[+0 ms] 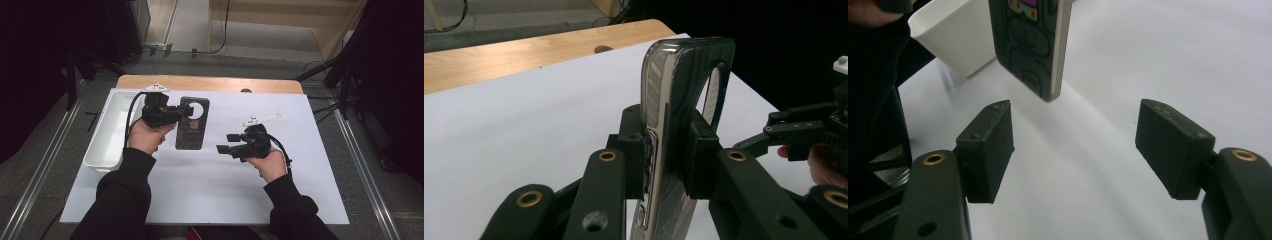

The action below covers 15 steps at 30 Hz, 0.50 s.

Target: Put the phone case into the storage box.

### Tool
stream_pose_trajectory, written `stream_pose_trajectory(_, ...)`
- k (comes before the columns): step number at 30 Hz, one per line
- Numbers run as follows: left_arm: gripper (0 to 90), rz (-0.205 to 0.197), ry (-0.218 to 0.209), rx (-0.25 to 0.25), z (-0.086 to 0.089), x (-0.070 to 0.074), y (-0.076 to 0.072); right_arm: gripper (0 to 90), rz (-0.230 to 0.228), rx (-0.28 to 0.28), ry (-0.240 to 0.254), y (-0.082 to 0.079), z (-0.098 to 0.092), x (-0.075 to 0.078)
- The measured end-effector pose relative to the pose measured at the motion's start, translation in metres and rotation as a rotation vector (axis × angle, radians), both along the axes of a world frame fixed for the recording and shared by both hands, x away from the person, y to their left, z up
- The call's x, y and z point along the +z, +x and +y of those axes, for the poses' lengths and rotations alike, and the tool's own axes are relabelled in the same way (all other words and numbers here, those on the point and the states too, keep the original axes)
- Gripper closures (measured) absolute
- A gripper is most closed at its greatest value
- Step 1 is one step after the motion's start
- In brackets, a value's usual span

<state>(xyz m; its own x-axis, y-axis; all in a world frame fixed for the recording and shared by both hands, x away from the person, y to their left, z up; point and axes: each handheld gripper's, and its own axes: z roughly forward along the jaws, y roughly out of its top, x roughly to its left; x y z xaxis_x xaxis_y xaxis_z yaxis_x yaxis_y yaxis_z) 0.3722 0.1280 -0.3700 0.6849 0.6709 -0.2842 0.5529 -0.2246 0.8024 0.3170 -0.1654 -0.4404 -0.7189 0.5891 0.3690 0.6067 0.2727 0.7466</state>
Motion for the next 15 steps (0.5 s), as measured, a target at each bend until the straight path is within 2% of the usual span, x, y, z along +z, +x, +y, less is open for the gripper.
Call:
stream_pose_trajectory(6, 74.6, 0.007, -0.005, -0.017, 0.005, 0.001, 0.000, 30.2, 0.007, 0.005, -0.009, -0.006, -0.003, -0.005)
stream_pose_trajectory(9, 74.6, 0.004, 0.002, -0.021, 0.006, 0.001, 0.000, 30.2, 0.006, 0.006, 0.006, -0.009, -0.006, -0.007)
stream_pose_trajectory(15, 74.6, 0.007, -0.013, -0.014, 0.015, 0.003, 0.001, 30.0, 0.000, 0.011, -0.001, -0.016, -0.014, -0.010)
